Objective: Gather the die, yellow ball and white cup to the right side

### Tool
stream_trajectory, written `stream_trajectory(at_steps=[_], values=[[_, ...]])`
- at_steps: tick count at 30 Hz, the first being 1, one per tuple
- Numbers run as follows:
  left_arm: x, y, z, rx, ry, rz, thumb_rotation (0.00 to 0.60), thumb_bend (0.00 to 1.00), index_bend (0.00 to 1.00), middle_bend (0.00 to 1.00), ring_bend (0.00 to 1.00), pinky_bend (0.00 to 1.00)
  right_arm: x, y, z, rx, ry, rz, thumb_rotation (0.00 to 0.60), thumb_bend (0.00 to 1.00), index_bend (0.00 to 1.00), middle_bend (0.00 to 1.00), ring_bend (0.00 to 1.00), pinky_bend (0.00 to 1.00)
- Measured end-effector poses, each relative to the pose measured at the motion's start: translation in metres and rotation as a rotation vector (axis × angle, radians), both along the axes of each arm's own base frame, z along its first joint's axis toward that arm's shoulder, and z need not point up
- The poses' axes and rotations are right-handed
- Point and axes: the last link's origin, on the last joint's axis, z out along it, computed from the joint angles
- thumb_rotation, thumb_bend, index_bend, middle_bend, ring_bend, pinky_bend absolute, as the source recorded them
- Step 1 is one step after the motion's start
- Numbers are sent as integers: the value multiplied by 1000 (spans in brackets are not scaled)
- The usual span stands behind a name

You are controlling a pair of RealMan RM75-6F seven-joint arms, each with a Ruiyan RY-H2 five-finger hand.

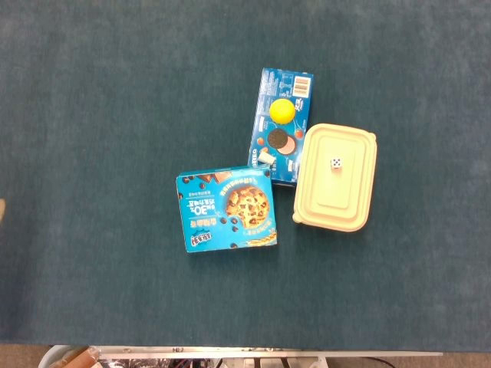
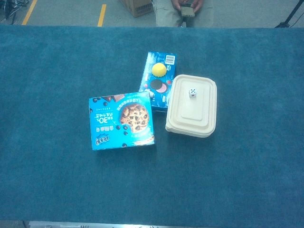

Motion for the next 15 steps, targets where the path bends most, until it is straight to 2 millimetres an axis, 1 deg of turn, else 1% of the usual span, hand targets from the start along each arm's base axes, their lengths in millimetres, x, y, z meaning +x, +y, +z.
stream_trajectory(at_steps=[7,9,12,15], values=[[-1,-2,0,-5,9,1,600,294,367,405,329,258,3,-4,-3,20,6,3,600,117,473,388,246,254],[-2,-3,2,-1,9,5,600,293,367,405,329,258,6,-7,-4,28,-1,13,600,116,473,388,246,273],[-3,-3,2,-1,13,8,600,293,367,405,329,258,15,-13,-4,41,-11,37,600,108,473,388,246,301],[-4,-4,2,-12,19,7,600,293,368,405,329,258,29,-23,-4,53,-10,85,600,91,473,388,246,301]])
